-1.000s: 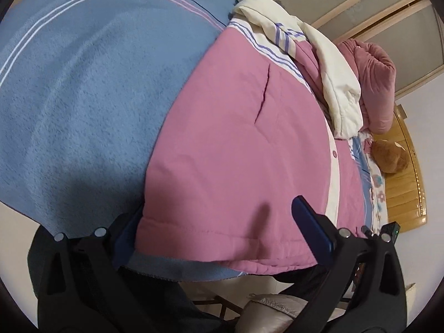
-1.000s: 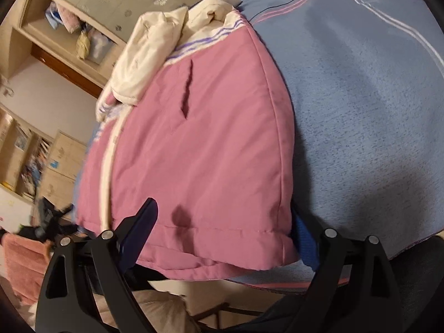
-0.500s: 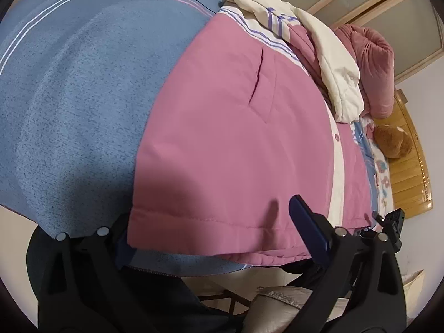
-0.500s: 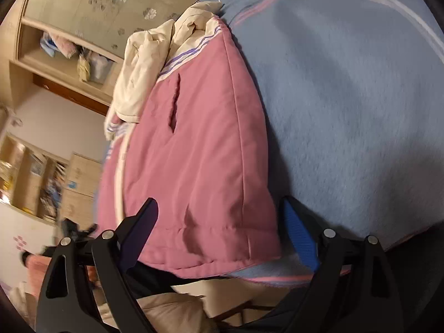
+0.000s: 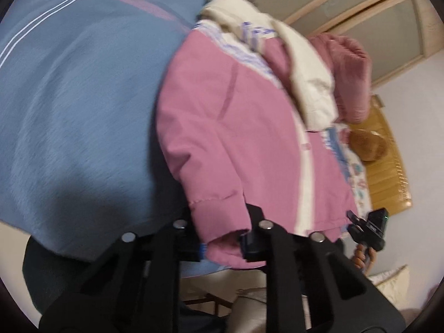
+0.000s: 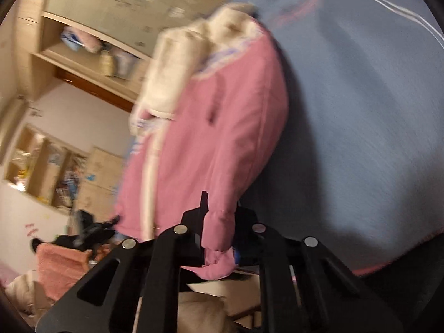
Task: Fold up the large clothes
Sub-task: 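Lift the pink hem with both tools and fold it over the hood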
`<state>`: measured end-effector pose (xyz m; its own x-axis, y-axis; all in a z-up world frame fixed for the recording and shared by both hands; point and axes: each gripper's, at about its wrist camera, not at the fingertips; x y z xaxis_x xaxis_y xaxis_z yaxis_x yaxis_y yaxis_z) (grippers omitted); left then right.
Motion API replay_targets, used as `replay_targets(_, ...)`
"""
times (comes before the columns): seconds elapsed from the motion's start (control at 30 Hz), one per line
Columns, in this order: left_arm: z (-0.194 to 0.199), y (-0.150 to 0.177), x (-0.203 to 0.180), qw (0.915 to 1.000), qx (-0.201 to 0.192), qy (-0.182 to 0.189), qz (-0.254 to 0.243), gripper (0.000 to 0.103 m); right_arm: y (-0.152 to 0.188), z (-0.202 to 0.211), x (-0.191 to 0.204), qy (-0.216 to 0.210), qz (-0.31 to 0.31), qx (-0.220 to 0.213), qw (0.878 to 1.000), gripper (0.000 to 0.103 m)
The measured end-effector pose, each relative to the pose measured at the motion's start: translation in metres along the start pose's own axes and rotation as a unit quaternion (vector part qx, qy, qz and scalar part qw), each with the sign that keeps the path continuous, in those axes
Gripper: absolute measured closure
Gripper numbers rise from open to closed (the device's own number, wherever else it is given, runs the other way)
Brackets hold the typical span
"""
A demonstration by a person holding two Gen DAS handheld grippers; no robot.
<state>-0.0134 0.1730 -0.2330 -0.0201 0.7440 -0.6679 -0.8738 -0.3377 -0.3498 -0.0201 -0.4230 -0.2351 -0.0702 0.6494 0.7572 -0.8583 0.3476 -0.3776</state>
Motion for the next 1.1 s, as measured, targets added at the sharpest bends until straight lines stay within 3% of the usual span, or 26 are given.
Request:
replay_targets(0.13,0.012,-0.027,-0.025,0.9974,-0.004,0.07,-0.017,0.088,-0.03,0.008,0.019,-0.083,0.004,-0.024,0.996,0.09)
replay_targets(0.23,0.023,-0.065,-0.054,0.9934,-0.022,0.102,-0.047,0.088,-0.071,0.005,0.039,-0.113,0.02,-0.04,0.993,0.09)
replay_targets(0.43,0.035,-0.16,-0.102,0.9892,-0.088,0.102,-0.059,0.088,-0.179,-0.013,0.073,-0.144,0.028,-0.098,0.984,0.09)
replay_targets(0.6,0.016,-0.262,-0.132,0.9919,-0.106,0.055,-0.044,0.088,-0.277,-0.039,0.082,-0.138,0.004,-0.15,0.979,0.09)
replay_targets(0.8,-0.026,-0.368,-0.14,0.9903,-0.139,0.004,-0.013,0.088,-0.375,-0.081,0.081,-0.078,-0.011,-0.194,0.978,0.09)
replay_targets(0.93,-0.065,-0.413,-0.124,0.9853,-0.162,-0.052,0.011,0.087,-0.424,-0.109,0.063,-0.028,-0.032,-0.221,0.974,0.09)
replay_targets(1.07,-0.135,-0.431,-0.102,0.9815,-0.137,-0.133,0.01,0.085,-0.44,-0.151,0.027,0.032,-0.058,-0.208,0.976,0.089)
replay_targets(1.1,-0.148,-0.432,-0.096,0.9816,-0.131,-0.139,0.013,0.083,-0.44,-0.159,0.017,0.04,-0.065,-0.203,0.976,0.086)
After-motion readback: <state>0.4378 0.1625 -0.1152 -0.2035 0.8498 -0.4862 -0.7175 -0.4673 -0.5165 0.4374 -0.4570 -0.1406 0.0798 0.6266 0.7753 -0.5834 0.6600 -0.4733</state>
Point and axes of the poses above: each gripper's, at about its wrist camera, not at the fingertips, and z roughly against the way its jaws point, x to its left, y to its underside, and after that the axes turned 1 degree about z, right-handed
